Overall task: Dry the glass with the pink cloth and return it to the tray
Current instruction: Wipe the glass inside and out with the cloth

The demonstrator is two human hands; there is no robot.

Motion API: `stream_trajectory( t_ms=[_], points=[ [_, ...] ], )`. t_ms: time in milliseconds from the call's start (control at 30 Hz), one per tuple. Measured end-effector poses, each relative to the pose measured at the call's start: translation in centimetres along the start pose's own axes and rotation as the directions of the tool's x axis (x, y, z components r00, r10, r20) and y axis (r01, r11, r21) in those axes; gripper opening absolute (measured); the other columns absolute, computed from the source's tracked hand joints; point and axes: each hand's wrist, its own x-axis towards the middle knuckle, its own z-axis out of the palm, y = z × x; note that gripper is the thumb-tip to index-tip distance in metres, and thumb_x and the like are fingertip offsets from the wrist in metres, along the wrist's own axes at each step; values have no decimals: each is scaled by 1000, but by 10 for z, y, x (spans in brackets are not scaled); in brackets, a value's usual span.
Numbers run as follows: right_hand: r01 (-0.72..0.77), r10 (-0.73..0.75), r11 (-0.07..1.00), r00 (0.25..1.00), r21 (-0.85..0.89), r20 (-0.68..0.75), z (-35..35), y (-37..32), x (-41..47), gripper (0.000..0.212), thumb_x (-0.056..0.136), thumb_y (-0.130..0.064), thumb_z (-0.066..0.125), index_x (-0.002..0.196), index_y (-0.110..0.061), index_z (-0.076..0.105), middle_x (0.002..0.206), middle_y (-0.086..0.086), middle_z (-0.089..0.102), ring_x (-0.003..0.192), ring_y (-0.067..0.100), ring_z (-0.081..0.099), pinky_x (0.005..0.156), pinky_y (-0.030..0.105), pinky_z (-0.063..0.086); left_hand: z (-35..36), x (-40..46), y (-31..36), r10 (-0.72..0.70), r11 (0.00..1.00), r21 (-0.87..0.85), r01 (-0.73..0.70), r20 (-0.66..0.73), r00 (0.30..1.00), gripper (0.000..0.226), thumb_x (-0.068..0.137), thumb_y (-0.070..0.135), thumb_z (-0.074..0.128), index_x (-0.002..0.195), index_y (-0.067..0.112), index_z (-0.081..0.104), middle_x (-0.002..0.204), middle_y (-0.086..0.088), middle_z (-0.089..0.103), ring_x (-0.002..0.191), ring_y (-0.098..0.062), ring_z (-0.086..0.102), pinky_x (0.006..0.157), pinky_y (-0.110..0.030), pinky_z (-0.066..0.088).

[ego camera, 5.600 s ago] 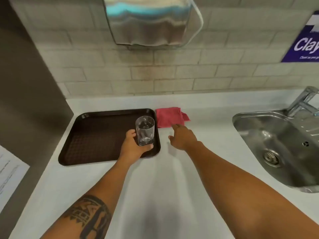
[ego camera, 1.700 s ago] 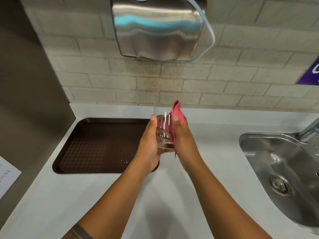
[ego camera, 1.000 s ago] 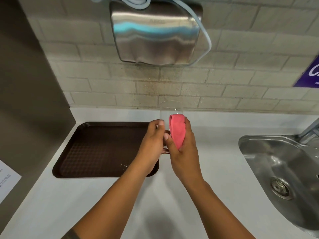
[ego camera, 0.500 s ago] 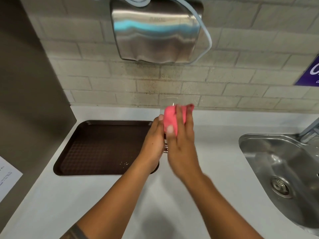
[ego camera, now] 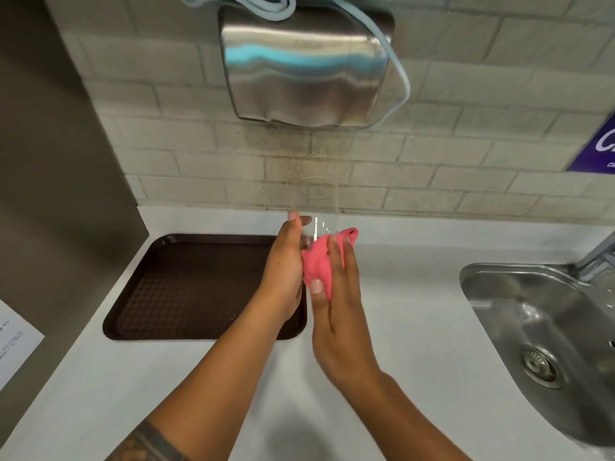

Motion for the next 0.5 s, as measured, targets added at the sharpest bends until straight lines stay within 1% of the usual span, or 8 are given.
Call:
stream_trajectory(
  t_ms=[67,167,200,267,333,400,467,500],
  points=[
    [12,-11,993,1000,-117,15,0,-5,0,61,104,-58,19,160,-50,-4,173,-25,-18,150,-19,-9,115,2,1,-2,2,-1,-9,1000,-17,10,43,999,70,106,67,42,139,11,67,132,-21,77,122,-34,76,110,-52,57],
    [68,-88,947,995,-315,-50,-9,-16,26,64,106,-48,24,166,-37,6,176,-7,-17,161,9,4,125,28,12,-1,3,-7,29,999,20,-32,163,986,60,112,59,34,114,29,86,116,-2,86,110,-13,81,89,-25,63],
    [73,-105,936,992,-343,-73,-15,-21,40,65,107,-47,25,168,-33,9,177,-3,-15,163,20,8,127,37,18,1,1,-8,46,998,35,-54,189,981,57,114,54,32,117,35,85,120,2,84,115,-10,79,90,-21,62],
    [67,-106,944,989,-322,-106,-29,-29,68,63,110,-44,28,169,-31,12,178,0,-9,162,28,16,127,45,25,6,-4,-10,75,996,40,-84,202,977,53,115,50,29,140,28,71,134,-6,79,129,-19,73,106,-35,59],
    [30,-44,983,996,-180,-75,-42,-29,90,59,113,-44,32,168,-37,12,178,1,7,155,33,34,121,48,41,9,-8,-10,88,996,6,-91,173,981,61,115,52,31,149,11,60,129,-23,75,124,-40,72,115,-56,51],
    [-47,48,999,997,9,-55,-50,-24,96,58,112,-50,32,166,-43,13,166,-3,40,134,22,62,98,32,59,8,-9,-8,96,995,-15,-95,128,987,67,113,54,34,136,0,66,102,-26,75,94,-44,72,103,-58,54],
    [-89,94,992,994,91,-50,-49,-20,85,55,111,-54,30,165,-43,23,126,-23,69,102,-11,72,73,5,53,7,-6,-5,83,996,-32,-81,103,991,66,112,55,36,106,7,80,87,-17,75,82,-32,70,88,-51,56],
    [-94,101,988,994,121,-52,-45,-17,74,53,111,-55,30,162,-42,31,114,-25,72,95,-15,71,72,3,51,7,-3,-3,73,997,-41,-69,101,992,65,112,56,35,100,9,80,89,-19,76,84,-33,71,87,-48,57]
  ],
)
